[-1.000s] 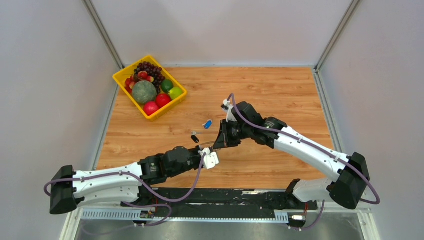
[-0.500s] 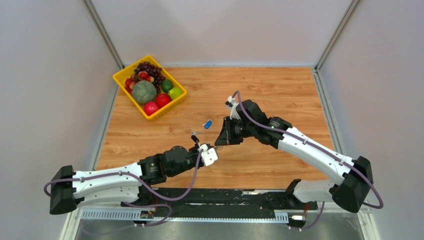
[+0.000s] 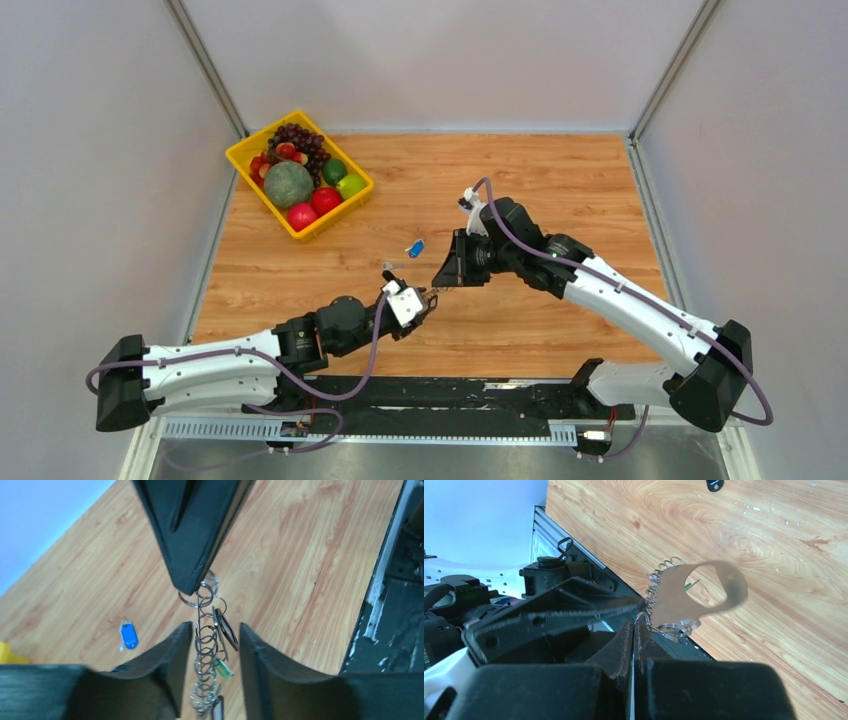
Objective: Remove the keys from the keyring
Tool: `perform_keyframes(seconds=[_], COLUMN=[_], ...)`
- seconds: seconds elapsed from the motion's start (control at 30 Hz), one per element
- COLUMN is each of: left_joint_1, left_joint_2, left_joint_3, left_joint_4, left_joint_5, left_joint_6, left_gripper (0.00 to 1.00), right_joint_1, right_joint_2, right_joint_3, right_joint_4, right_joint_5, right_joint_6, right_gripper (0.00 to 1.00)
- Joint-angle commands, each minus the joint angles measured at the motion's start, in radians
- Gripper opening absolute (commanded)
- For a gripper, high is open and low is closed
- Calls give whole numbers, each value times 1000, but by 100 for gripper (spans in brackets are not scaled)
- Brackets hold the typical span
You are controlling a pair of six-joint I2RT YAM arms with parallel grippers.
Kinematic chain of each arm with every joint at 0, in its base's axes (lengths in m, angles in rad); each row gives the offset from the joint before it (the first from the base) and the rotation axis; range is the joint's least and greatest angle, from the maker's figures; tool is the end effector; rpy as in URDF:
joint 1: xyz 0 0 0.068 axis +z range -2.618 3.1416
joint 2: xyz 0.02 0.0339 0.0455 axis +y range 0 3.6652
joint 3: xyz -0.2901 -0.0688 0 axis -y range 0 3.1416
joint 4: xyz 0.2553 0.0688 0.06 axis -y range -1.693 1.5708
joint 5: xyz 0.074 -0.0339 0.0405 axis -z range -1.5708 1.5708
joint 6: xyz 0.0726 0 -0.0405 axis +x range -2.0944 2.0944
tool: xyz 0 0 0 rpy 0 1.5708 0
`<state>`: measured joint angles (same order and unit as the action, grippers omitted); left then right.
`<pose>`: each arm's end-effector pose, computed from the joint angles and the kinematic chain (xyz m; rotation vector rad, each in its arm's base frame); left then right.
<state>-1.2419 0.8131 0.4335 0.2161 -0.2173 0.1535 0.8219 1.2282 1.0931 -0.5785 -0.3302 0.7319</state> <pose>0.0868 -0.2059 0.2618 1.0072 1.4552 -0.6097 0.1812 0.2295 0.3184 -0.3056 2.5137 1.1088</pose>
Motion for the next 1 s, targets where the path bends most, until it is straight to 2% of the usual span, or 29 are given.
perform_keyframes(seconds=[0.0, 0.03, 0.07, 0.17, 0.5, 0.6, 0.77, 0.97], left_joint_1=[25, 40, 63, 71, 74, 81, 130, 233], left_joint_2=[-24, -27, -31, -46, -220, -229, -186, -171], left_joint_3=[-11, -13, -17, -27, -146, -203, -252, -330], left_joint_4=[52, 52, 55, 92, 238, 347, 453, 597], left_joint_5=[-100, -90, -74, -62, -142, -114, -71, -10], left_joint_6=[-186, -276, -306, -405, -503, -530, -607, -785], left_gripper=[57, 59, 62, 62, 67, 67, 60, 59], right_joint_1=[-7, -8, -9, -8, -8, -8, -9, -11], right_joint_2=[-39, -40, -40, -47, -134, -142, -115, -78], right_joint_3=[38, 41, 44, 45, -6, -11, -20, -49], right_joint_4=[47, 47, 50, 62, 153, 170, 176, 153], right_joint_5=[16, 19, 23, 51, 252, 293, 281, 267], right_joint_6=[28, 31, 36, 56, 167, 207, 310, 443], right_gripper=[0, 0, 0, 0, 0, 0, 0, 0])
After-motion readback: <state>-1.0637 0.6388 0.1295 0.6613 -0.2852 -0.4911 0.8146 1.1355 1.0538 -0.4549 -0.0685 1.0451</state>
